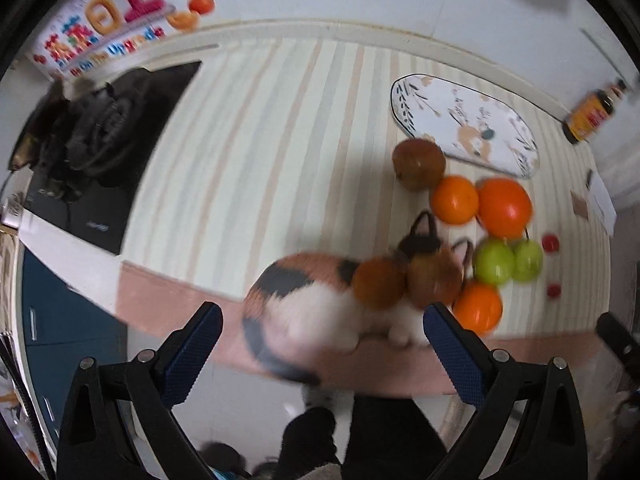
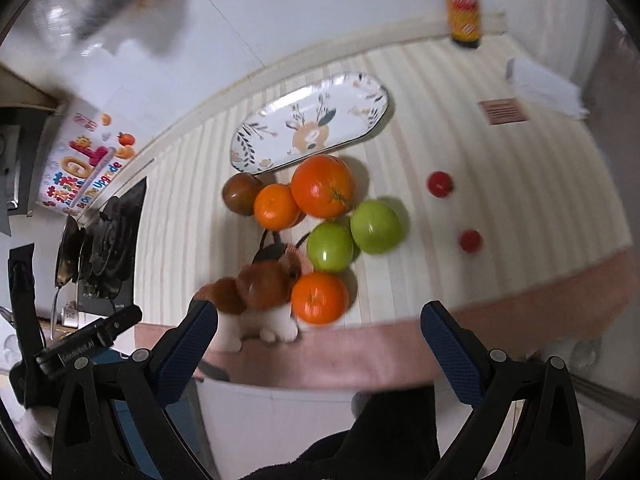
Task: Organize fruits
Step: 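Grasp the large orange with the right gripper while the left gripper grasps the dark brown fruit, then carry the orange with the right gripper onto the plate while the left gripper sets the brown fruit there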
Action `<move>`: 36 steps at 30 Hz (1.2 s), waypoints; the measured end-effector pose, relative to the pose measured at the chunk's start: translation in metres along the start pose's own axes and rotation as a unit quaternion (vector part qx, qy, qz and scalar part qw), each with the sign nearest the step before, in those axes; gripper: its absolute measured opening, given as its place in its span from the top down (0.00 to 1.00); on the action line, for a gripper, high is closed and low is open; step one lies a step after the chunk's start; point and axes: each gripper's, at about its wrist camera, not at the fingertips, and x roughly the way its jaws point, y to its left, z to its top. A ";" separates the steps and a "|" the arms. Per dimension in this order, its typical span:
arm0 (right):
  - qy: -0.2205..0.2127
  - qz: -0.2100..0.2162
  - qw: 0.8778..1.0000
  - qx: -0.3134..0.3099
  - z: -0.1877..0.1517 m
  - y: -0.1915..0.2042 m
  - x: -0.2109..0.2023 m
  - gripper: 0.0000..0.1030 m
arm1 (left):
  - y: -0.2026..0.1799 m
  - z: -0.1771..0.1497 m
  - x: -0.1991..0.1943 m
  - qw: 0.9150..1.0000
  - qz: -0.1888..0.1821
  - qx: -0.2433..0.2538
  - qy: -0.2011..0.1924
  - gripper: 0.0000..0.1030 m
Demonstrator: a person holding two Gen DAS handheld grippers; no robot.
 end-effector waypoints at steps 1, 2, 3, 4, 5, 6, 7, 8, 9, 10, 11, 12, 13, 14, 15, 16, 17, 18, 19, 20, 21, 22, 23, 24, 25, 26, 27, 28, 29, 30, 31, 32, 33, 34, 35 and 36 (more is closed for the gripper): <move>0.010 0.005 1.000 0.000 0.013 -0.003 0.013 0.01 | -0.004 0.012 0.008 1.000 -0.002 -0.005 0.009 0.00; 0.021 0.011 1.000 -0.001 0.030 -0.006 0.031 0.01 | -0.009 0.028 0.018 1.000 -0.004 -0.009 0.019 0.00; 0.028 0.012 1.000 -0.001 0.041 -0.008 0.043 0.02 | -0.012 0.036 0.023 1.000 -0.005 -0.011 0.025 0.00; 0.041 0.014 0.999 -0.002 0.055 -0.010 0.060 0.02 | -0.018 0.051 0.032 0.999 -0.009 -0.013 0.033 0.00; 0.055 0.016 0.998 -0.003 0.069 -0.012 0.078 0.03 | -0.023 0.061 0.039 0.999 -0.013 -0.016 0.041 0.00; 0.067 0.020 0.998 -0.003 0.080 -0.013 0.093 0.03 | -0.029 0.076 0.050 0.998 -0.017 -0.021 0.051 0.00; 0.081 0.023 0.996 -0.005 0.093 -0.015 0.112 0.03 | -0.034 0.087 0.057 0.998 -0.025 -0.027 0.061 0.00; 0.096 0.023 0.995 -0.007 0.105 -0.016 0.131 0.03 | -0.036 0.095 0.063 0.997 -0.030 -0.031 0.067 0.00; 0.105 0.023 0.994 -0.008 0.108 -0.016 0.139 0.03 | -0.040 0.105 0.072 0.996 -0.039 -0.036 0.076 0.00; 0.120 0.023 0.992 -0.010 0.117 -0.017 0.156 0.04 | -0.045 0.114 0.081 0.994 -0.051 -0.043 0.088 0.00; 0.133 0.022 0.991 -0.009 0.122 -0.019 0.167 0.04 | -0.049 0.122 0.088 0.992 -0.058 -0.048 0.097 0.00; 0.150 0.028 0.988 -0.008 0.128 -0.019 0.182 0.06 | -0.053 0.129 0.097 0.991 -0.068 -0.052 0.106 0.00; 0.159 0.032 0.987 -0.008 0.131 -0.019 0.190 0.08 | -0.057 0.134 0.103 0.989 -0.073 -0.056 0.114 0.00; 0.167 0.033 0.985 -0.008 0.133 -0.019 0.198 0.10 | -0.060 0.139 0.108 0.989 -0.076 -0.056 0.118 0.00; 0.174 0.033 0.984 -0.009 0.134 -0.017 0.202 0.12 | -0.065 0.145 0.117 0.987 -0.080 -0.054 0.126 0.00; 0.181 0.040 0.983 -0.012 0.137 -0.016 0.209 0.13 | -0.068 0.148 0.123 0.987 -0.078 -0.051 0.131 0.00; 0.185 0.043 0.982 -0.013 0.137 -0.015 0.212 0.13 | -0.071 0.149 0.128 0.987 -0.075 -0.048 0.134 0.01; 0.189 0.044 0.981 -0.016 0.139 -0.013 0.216 0.13 | -0.075 0.151 0.134 0.987 -0.073 -0.043 0.140 0.02; 0.192 0.044 0.980 -0.021 0.140 -0.011 0.219 0.13 | -0.077 0.152 0.139 0.986 -0.070 -0.038 0.144 0.07; 0.196 0.044 0.979 -0.023 0.141 -0.011 0.223 0.13 | -0.080 0.154 0.144 0.986 -0.067 -0.034 0.148 0.16; 0.200 0.046 0.978 -0.022 0.141 -0.009 0.226 0.13 | -0.081 0.154 0.148 0.986 -0.068 -0.033 0.151 0.22; 0.206 0.049 0.977 -0.019 0.142 -0.009 0.230 0.13 | -0.082 0.154 0.151 0.985 -0.070 -0.035 0.153 0.36; 0.212 0.050 0.976 -0.018 0.141 -0.010 0.233 0.13 | -0.082 0.154 0.153 0.985 -0.070 -0.035 0.156 0.45; 0.219 0.052 0.974 -0.016 0.141 -0.010 0.236 0.13 | -0.081 0.153 0.153 0.985 -0.067 -0.035 0.154 0.45; 0.225 0.055 0.973 -0.012 0.141 -0.010 0.239 0.13 | -0.078 0.153 0.152 0.986 -0.071 -0.037 0.148 0.45; 0.228 0.057 0.972 -0.011 0.139 -0.009 0.239 0.16 | -0.076 0.152 0.151 0.986 -0.074 -0.039 0.146 0.45; 0.226 0.067 0.972 -0.013 0.139 -0.008 0.238 0.22 | -0.072 0.149 0.148 0.987 -0.072 -0.039 0.142 0.45; 0.225 0.064 0.972 -0.016 0.138 -0.005 0.236 0.23 | -0.068 0.147 0.145 0.988 -0.066 -0.033 0.137 0.46; 0.223 0.047 0.974 -0.022 0.138 -0.004 0.235 0.23 | -0.064 0.143 0.142 0.989 -0.057 -0.027 0.132 0.46; 0.217 0.031 0.975 -0.032 0.138 -0.001 0.232 0.23 | -0.059 0.140 0.139 0.991 -0.043 -0.021 0.126 0.46; 0.208 0.014 0.977 -0.044 0.139 0.001 0.230 0.23 | -0.053 0.136 0.135 0.992 -0.029 -0.015 0.120 0.47; 0.202 -0.002 0.978 -0.052 0.140 0.002 0.229 0.23 | -0.049 0.132 0.133 0.993 -0.021 -0.011 0.117 0.47; 0.198 -0.012 0.978 -0.059 0.140 0.001 0.229 0.22 | -0.045 0.130 0.131 0.993 -0.015 -0.007 0.115 0.47; 0.197 -0.013 0.978 -0.062 0.141 0.001 0.230 0.22 | -0.042 0.127 0.129 0.993 -0.017 -0.003 0.113 0.47; 0.199 -0.011 0.978 -0.057 0.141 0.001 0.231 0.21 | -0.041 0.125 0.129 0.993 -0.018 0.000 0.113 0.47; 0.200 -0.007 0.978 -0.052 0.142 -0.001 0.233 0.21 | -0.041 0.124 0.128 0.994 -0.016 0.003 0.112 0.47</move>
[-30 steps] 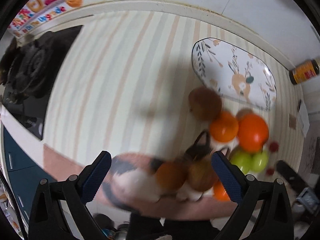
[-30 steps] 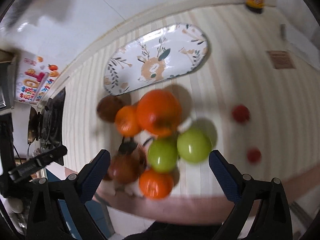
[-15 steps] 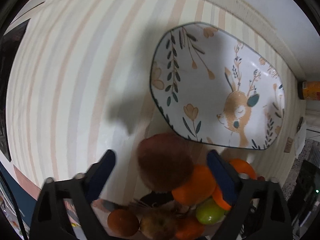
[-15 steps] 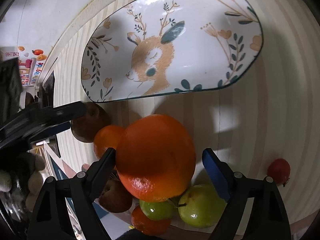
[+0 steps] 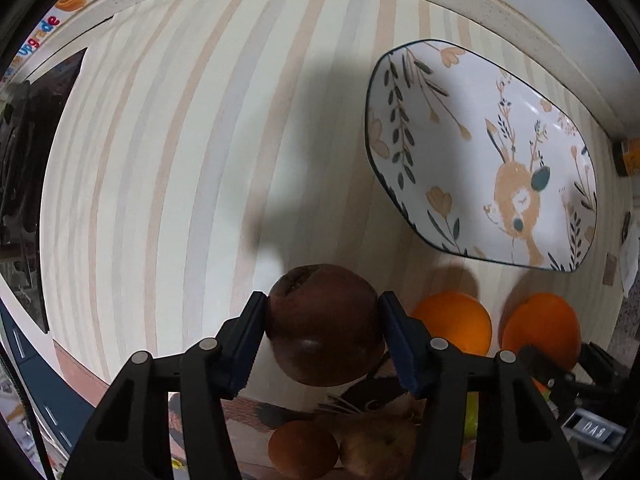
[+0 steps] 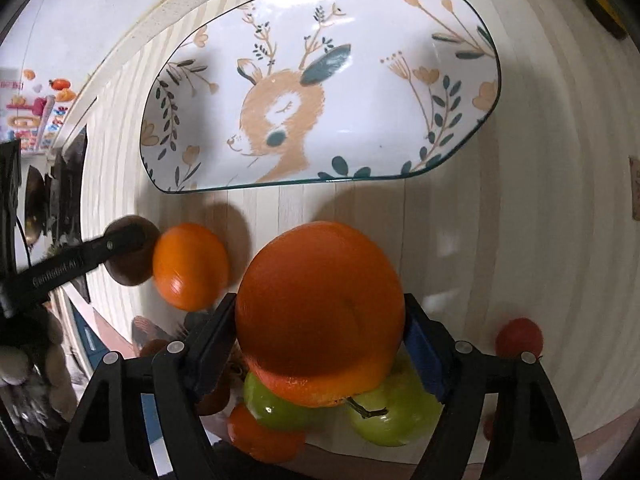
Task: Organize fruits
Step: 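Carry the orange with the right gripper onto the plate while the left gripper sets the brown fruit there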
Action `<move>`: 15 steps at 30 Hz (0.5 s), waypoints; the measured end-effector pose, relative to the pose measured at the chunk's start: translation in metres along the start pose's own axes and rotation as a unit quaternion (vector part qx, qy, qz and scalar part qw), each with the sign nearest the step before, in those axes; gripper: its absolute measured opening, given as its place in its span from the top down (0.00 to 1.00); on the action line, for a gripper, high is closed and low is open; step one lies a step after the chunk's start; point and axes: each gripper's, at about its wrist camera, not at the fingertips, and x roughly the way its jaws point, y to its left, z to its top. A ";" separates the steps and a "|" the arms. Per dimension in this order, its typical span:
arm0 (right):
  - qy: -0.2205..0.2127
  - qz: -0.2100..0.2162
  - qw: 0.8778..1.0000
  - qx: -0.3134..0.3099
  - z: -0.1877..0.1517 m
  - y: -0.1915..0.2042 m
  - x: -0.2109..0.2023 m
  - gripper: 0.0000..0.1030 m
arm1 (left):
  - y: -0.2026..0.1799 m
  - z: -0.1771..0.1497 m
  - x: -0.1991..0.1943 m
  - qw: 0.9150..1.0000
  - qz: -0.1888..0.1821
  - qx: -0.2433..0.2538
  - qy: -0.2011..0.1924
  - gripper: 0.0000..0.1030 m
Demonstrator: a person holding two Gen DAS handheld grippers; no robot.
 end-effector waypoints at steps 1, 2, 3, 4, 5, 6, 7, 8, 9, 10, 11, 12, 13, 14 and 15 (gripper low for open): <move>0.000 0.002 1.000 0.003 0.003 0.000 0.001 0.21 | -0.001 -0.001 0.000 1.000 0.004 0.003 -0.003 0.47; 0.000 0.002 1.000 0.004 0.003 0.001 0.003 0.21 | -0.002 -0.003 0.000 1.000 0.007 0.005 -0.006 0.47; 0.001 0.004 1.000 0.006 0.005 0.001 0.005 0.21 | -0.002 -0.004 0.000 1.000 0.010 0.006 -0.009 0.47; 0.007 0.009 1.000 0.012 0.007 0.001 0.008 0.21 | -0.009 -0.003 -0.001 1.000 0.011 0.005 -0.011 0.47; 0.010 0.014 1.000 0.017 0.005 0.001 0.010 0.21 | -0.010 -0.001 -0.001 1.000 0.012 0.004 -0.012 0.48; 0.011 0.020 1.000 0.021 0.003 -0.002 0.011 0.22 | -0.010 -0.002 -0.002 1.000 0.011 0.003 -0.013 0.48; 0.006 0.017 1.000 0.017 0.003 0.000 0.011 0.22 | -0.019 0.006 0.002 1.000 0.011 -0.001 -0.014 0.48; 0.000 0.013 1.000 0.015 0.003 0.001 0.011 0.23 | -0.022 0.004 0.002 1.000 0.010 -0.003 -0.014 0.48; -0.003 0.012 1.000 0.013 -0.004 -0.004 0.008 0.23 | -0.021 0.003 0.000 1.000 0.010 -0.004 -0.017 0.48; -0.006 0.007 1.000 0.013 -0.007 -0.003 0.005 0.23 | -0.022 0.000 -0.004 1.000 0.011 -0.003 -0.021 0.48; -0.008 0.004 1.000 0.012 -0.009 -0.001 0.004 0.23 | -0.021 -0.002 -0.009 1.000 0.011 -0.001 -0.024 0.48; -0.013 0.006 1.000 0.012 -0.013 -0.004 -0.001 0.24 | -0.022 -0.003 -0.018 0.999 0.011 0.003 -0.032 0.48; -0.020 0.013 1.000 0.013 -0.014 -0.002 -0.008 0.24 | -0.024 -0.005 -0.026 0.999 0.009 0.006 -0.037 0.48; -0.026 0.017 0.999 0.012 -0.015 -0.002 -0.014 0.24 | -0.029 -0.005 -0.034 0.999 0.006 0.009 -0.044 0.48; -0.035 0.022 0.999 0.011 -0.015 0.000 -0.023 0.24 | -0.032 -0.004 -0.045 0.998 -0.001 0.012 -0.054 0.48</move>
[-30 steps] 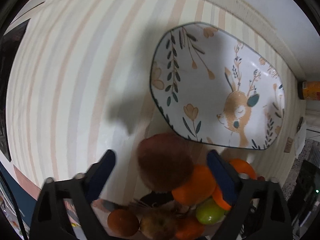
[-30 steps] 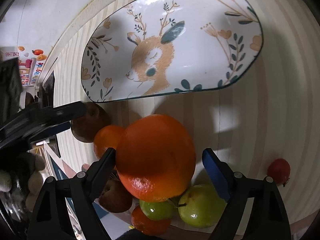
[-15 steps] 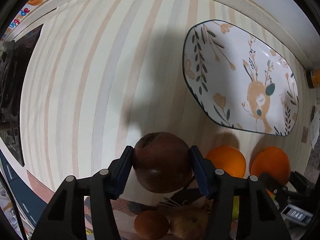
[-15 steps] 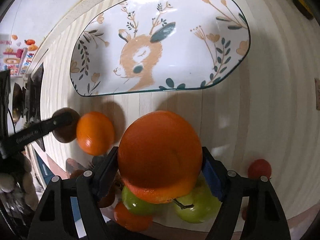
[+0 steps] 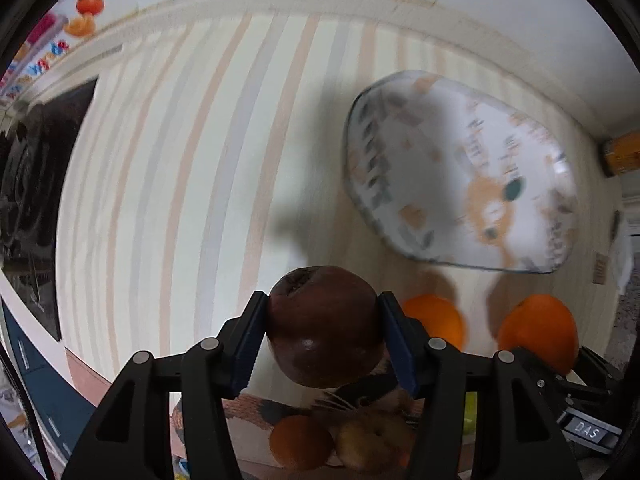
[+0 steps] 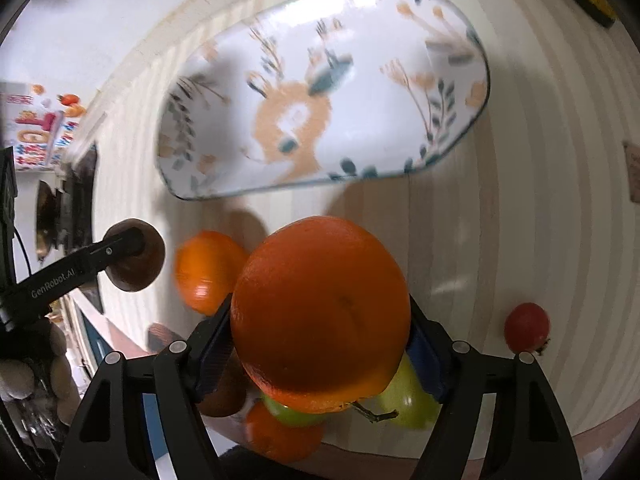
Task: Organize fruits
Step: 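Carry the orange with the right gripper onto the plate while the left gripper sets the brown fruit there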
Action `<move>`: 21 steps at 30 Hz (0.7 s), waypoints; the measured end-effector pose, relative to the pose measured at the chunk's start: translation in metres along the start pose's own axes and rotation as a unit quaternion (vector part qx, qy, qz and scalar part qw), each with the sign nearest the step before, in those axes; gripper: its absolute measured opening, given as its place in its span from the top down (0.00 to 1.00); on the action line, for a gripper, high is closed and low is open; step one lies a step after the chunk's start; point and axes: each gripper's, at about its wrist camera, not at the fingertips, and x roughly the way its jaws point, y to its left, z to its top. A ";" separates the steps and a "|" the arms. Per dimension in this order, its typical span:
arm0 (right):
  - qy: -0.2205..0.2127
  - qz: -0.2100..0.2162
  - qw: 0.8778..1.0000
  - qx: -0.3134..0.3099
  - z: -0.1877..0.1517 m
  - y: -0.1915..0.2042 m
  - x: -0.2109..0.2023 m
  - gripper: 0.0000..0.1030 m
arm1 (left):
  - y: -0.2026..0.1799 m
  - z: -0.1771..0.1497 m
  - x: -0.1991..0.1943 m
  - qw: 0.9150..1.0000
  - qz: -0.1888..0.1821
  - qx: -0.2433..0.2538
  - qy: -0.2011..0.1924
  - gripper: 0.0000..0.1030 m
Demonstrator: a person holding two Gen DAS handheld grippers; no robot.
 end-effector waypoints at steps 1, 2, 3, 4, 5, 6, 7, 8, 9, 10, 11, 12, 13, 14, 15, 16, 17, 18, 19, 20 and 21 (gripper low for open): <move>-0.013 0.005 1.000 -0.003 0.002 0.003 -0.011 0.24 | -0.005 0.004 -0.013 1.000 -0.008 0.004 -0.011 0.48; -0.027 0.007 1.000 -0.008 0.005 0.006 -0.022 0.24 | -0.009 0.007 -0.023 1.000 -0.016 0.008 -0.018 0.48; -0.037 0.007 0.999 -0.011 0.009 0.008 -0.030 0.24 | -0.017 0.013 -0.031 0.999 -0.025 0.013 -0.026 0.48; -0.050 0.006 0.999 -0.019 0.016 0.011 -0.041 0.24 | -0.026 0.024 -0.040 0.999 -0.037 0.019 -0.030 0.48; -0.058 0.005 0.998 -0.023 0.023 0.013 -0.048 0.24 | -0.030 0.031 -0.042 0.998 -0.043 0.020 -0.029 0.48; -0.065 0.000 0.998 -0.027 0.032 0.013 -0.053 0.24 | -0.039 0.041 -0.043 0.998 -0.054 0.021 -0.028 0.48; -0.069 -0.016 0.997 -0.036 0.045 0.013 -0.056 0.24 | -0.046 0.054 -0.042 0.998 -0.062 0.024 -0.023 0.48; -0.071 -0.040 0.996 -0.045 0.059 0.014 -0.056 0.24 | -0.052 0.063 -0.037 0.997 -0.065 0.027 -0.017 0.48; -0.071 -0.056 0.995 -0.051 0.069 0.013 -0.056 0.24 | -0.056 0.074 -0.030 0.997 -0.070 0.027 -0.009 0.48; -0.066 -0.077 0.993 -0.058 0.083 0.012 -0.052 0.24 | -0.064 0.090 -0.019 0.997 -0.074 0.028 0.005 0.48; -0.052 -0.091 0.992 -0.064 0.097 0.008 -0.050 0.24 | -0.068 0.096 -0.012 0.997 -0.076 0.027 0.013 0.48; -0.044 -0.096 0.992 -0.066 0.105 0.008 -0.046 0.24 | -0.073 0.102 -0.002 0.996 -0.078 0.026 0.023 0.48; -0.028 -0.105 0.991 -0.071 0.118 0.008 -0.040 0.24 | -0.080 0.114 0.009 0.996 -0.079 0.030 0.036 0.48; -0.018 -0.116 0.990 -0.079 0.125 0.007 -0.036 0.24 | -0.088 0.116 0.016 0.996 -0.078 0.031 0.042 0.48; -0.011 -0.126 0.988 -0.085 0.130 0.010 -0.031 0.24 | -0.093 0.125 0.025 0.995 -0.077 0.030 0.053 0.48; -0.006 -0.138 0.986 -0.089 0.137 0.010 -0.028 0.24 | -0.095 0.129 0.030 0.995 -0.078 0.029 0.059 0.48; -0.003 -0.146 0.985 -0.094 0.141 0.011 -0.026 0.24 | -0.098 0.135 0.036 0.994 -0.082 0.027 0.068 0.48; 0.001 -0.153 0.983 -0.098 0.146 0.012 -0.024 0.24 | -0.100 0.138 0.040 0.993 -0.088 0.026 0.077 0.48; 0.008 -0.152 0.984 -0.097 0.151 0.011 -0.023 0.24 | -0.101 0.139 0.043 0.992 -0.095 0.020 0.085 0.48; 0.012 -0.149 0.984 -0.096 0.153 0.010 -0.022 0.24 | -0.102 0.141 0.046 0.991 -0.098 0.017 0.090 0.48; 0.021 -0.144 0.985 -0.095 0.156 0.009 -0.021 0.24 | -0.104 0.143 0.050 0.990 -0.102 0.014 0.098 0.48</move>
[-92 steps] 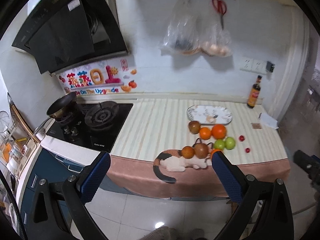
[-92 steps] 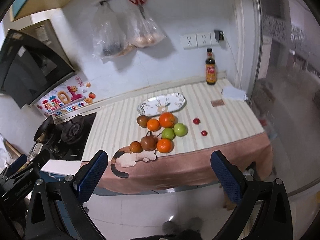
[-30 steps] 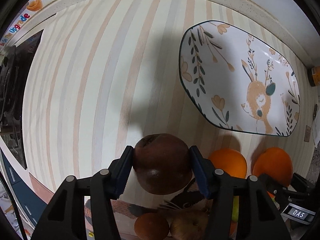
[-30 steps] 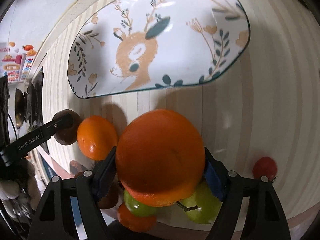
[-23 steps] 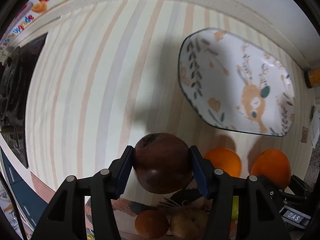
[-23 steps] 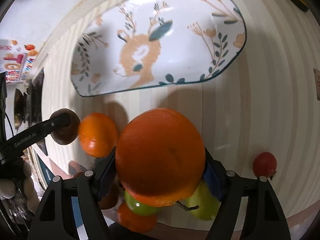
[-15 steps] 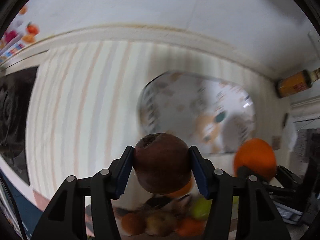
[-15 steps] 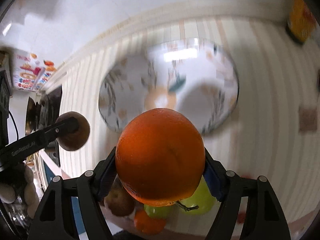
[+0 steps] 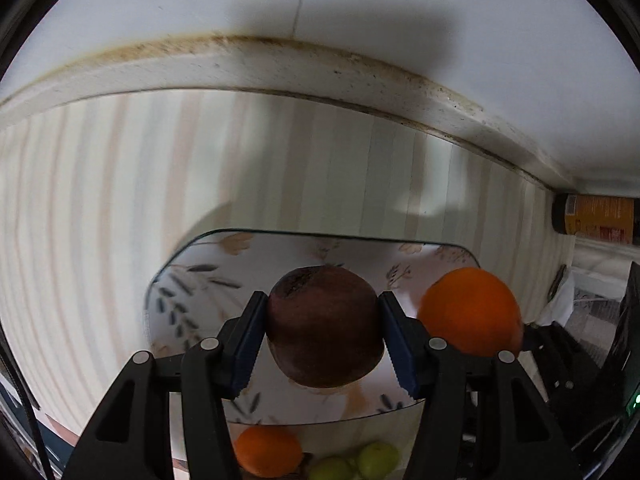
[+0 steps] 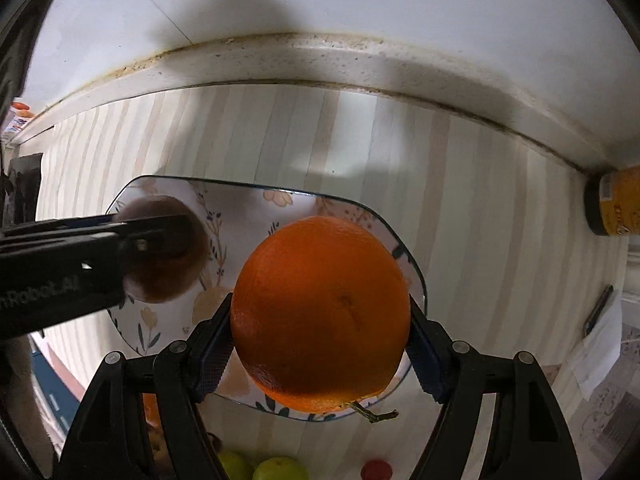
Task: Organize fruits
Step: 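Carry the orange with the right gripper onto the plate while the left gripper sets the brown fruit there, then open both grippers and lift them away from the plate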
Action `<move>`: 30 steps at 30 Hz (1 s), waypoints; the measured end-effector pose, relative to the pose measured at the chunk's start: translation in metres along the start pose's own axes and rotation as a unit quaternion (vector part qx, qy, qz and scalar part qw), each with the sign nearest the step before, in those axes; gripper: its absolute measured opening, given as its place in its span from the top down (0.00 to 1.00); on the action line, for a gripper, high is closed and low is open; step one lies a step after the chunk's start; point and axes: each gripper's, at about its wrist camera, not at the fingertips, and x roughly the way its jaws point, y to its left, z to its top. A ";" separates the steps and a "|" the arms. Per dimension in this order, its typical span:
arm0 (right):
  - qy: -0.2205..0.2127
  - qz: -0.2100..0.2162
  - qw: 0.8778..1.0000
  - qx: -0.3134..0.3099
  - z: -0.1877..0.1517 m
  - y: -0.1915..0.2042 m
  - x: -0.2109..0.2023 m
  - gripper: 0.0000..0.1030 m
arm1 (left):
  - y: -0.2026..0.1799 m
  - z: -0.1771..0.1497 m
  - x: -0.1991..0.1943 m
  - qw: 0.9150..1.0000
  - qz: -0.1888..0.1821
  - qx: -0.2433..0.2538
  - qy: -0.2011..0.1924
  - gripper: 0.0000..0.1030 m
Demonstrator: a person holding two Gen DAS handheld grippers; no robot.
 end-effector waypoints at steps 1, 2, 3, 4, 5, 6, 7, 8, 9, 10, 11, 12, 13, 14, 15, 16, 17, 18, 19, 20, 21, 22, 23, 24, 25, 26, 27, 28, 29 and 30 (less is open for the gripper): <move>0.004 0.001 1.000 0.000 0.002 -0.001 0.001 0.24 | 0.000 0.001 0.003 1.000 -0.004 -0.002 0.005 0.48; 0.006 0.001 1.000 0.000 0.004 -0.002 0.003 0.24 | 0.000 0.003 0.005 1.000 -0.006 -0.004 0.008 0.48; 0.009 0.001 1.000 0.000 0.007 -0.002 0.005 0.24 | 0.000 0.004 0.007 1.000 -0.009 -0.007 0.013 0.48; 0.012 0.005 1.000 0.004 0.008 -0.004 0.007 0.24 | -0.002 0.006 0.008 1.000 -0.007 -0.008 0.010 0.48; 0.014 0.008 1.000 0.007 0.009 -0.005 0.008 0.23 | -0.004 0.007 0.008 1.000 -0.007 -0.006 0.010 0.48; 0.018 0.013 1.000 0.011 0.009 -0.007 0.011 0.23 | -0.004 0.009 0.010 1.000 -0.008 -0.005 0.011 0.48; 0.022 0.018 0.999 0.016 0.008 -0.010 0.013 0.23 | -0.004 0.010 0.009 1.000 -0.008 -0.007 0.012 0.48; 0.023 0.022 0.999 0.016 0.008 -0.011 0.014 0.23 | -0.005 0.010 0.009 1.000 -0.005 -0.007 0.012 0.48; 0.019 0.025 0.999 0.016 0.008 -0.013 0.013 0.23 | -0.006 0.008 0.008 1.000 0.002 -0.003 0.009 0.47; 0.019 0.028 0.999 0.019 0.008 -0.015 0.013 0.23 | -0.008 0.008 0.008 1.000 0.007 0.004 0.008 0.47; 0.019 0.032 0.999 0.022 0.010 -0.020 0.013 0.22 | -0.011 0.008 0.009 1.000 0.012 0.009 0.007 0.47; 0.020 0.034 0.999 0.025 0.010 -0.023 0.012 0.22 | -0.012 0.008 0.010 1.000 0.017 0.014 0.006 0.47; 0.019 0.037 0.999 0.027 0.009 -0.025 0.012 0.22 | -0.013 0.007 0.009 1.000 0.019 0.016 0.005 0.47; 0.019 0.039 0.999 0.028 0.009 -0.026 0.011 0.22 | -0.014 0.006 0.009 1.000 0.019 0.017 0.004 0.47; 0.021 0.040 0.999 0.029 0.008 -0.029 0.011 0.22 | -0.018 0.006 0.011 1.000 0.018 0.015 0.002 0.47; 0.022 0.042 0.998 0.031 0.008 -0.030 0.011 0.21 | -0.018 0.005 0.009 1.000 0.016 0.014 -0.003 0.47; 0.023 0.051 0.998 0.036 0.009 -0.032 0.010 0.15 | -0.019 0.006 0.007 1.000 0.016 0.014 -0.007 0.41; 0.022 0.059 0.997 0.041 0.011 -0.033 0.010 0.11 | -0.019 0.006 0.002 1.000 0.015 0.015 -0.015 0.37; 0.014 0.056 0.997 0.044 0.010 -0.035 0.005 0.10 | -0.017 0.006 -0.004 0.999 0.016 0.016 -0.023 0.25; 0.008 0.059 0.997 0.045 0.009 -0.034 0.002 0.10 | -0.016 0.005 -0.009 0.999 0.018 0.018 -0.028 0.18; 0.003 0.064 0.997 0.047 0.007 -0.036 -0.002 0.10 | -0.015 0.004 -0.016 0.999 0.028 0.021 -0.040 0.16; -0.002 0.065 0.997 0.050 0.005 -0.037 -0.007 0.09 | -0.013 0.003 -0.020 0.998 0.031 0.022 -0.047 0.16; -0.007 0.059 0.997 0.049 0.002 -0.038 -0.012 0.09 | -0.011 0.002 -0.025 0.998 0.032 0.023 -0.052 0.16; -0.012 0.051 0.997 0.048 -0.001 -0.040 -0.017 0.09 | -0.010 -0.001 -0.029 0.998 0.032 0.025 -0.056 0.16; -0.020 0.038 0.998 0.048 -0.006 -0.041 -0.023 0.09 | -0.009 -0.005 -0.034 0.997 0.035 0.027 -0.062 0.16; -0.024 0.033 0.998 0.049 -0.008 -0.041 -0.027 0.08 | -0.007 -0.010 -0.040 0.996 0.038 0.029 -0.071 0.16; -0.031 0.026 0.998 0.055 -0.013 -0.042 -0.034 0.08 | -0.006 -0.014 -0.045 0.996 0.041 0.032 -0.079 0.16; -0.036 0.023 0.997 0.060 -0.017 -0.043 -0.039 0.08 | -0.005 -0.020 -0.049 0.995 0.046 0.034 -0.085 0.16; -0.045 0.016 0.997 0.063 -0.025 -0.043 -0.045 0.08 | -0.002 -0.028 -0.055 0.993 0.053 0.034 -0.095 0.16; -0.050 0.010 0.997 0.065 -0.033 -0.039 -0.046 0.08 | -0.006 -0.033 -0.054 0.993 0.058 0.033 -0.102 0.16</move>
